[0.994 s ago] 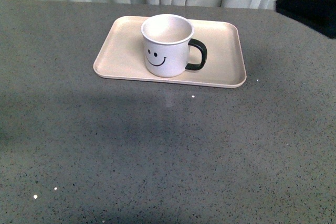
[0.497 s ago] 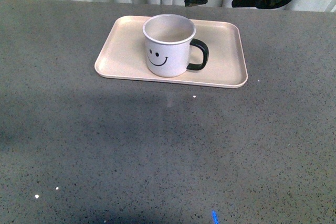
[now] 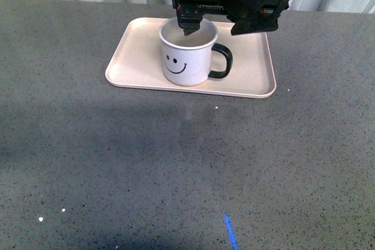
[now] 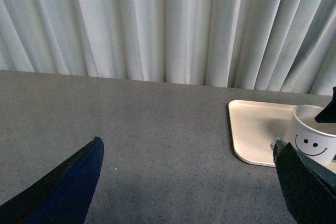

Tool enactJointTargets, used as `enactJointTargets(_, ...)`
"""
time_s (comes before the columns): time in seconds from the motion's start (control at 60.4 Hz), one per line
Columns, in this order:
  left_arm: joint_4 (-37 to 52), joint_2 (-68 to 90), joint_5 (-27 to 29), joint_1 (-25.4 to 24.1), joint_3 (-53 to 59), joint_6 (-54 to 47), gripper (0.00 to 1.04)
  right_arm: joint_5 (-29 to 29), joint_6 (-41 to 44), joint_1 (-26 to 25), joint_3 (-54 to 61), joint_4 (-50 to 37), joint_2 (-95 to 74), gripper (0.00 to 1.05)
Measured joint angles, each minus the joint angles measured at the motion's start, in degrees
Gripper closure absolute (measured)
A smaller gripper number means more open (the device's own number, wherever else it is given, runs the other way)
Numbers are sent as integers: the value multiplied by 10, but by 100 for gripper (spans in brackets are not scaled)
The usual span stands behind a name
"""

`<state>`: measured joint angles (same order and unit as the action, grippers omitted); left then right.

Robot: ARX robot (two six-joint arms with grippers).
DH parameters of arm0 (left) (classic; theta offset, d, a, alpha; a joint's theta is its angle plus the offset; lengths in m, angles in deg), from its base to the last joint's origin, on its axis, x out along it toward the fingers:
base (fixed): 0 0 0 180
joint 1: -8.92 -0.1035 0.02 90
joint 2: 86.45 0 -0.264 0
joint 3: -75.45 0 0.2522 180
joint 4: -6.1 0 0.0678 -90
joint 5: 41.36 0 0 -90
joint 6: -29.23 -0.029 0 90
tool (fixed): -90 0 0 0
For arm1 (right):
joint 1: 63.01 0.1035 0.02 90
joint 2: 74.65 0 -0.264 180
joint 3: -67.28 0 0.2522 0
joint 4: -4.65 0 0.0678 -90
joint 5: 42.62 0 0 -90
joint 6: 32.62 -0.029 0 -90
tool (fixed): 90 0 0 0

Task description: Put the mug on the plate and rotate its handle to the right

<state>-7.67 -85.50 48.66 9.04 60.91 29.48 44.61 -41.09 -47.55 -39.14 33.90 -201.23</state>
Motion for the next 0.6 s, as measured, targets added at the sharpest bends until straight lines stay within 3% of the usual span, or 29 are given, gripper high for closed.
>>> enactJointTargets(0.53,0,0,0,0,0,0,9,-13,-19,4,-82,73,-40,97)
enactJointTargets(0.596,0,0,0,0,0,0,9,-18,-13,2,-89,83,-40,103)
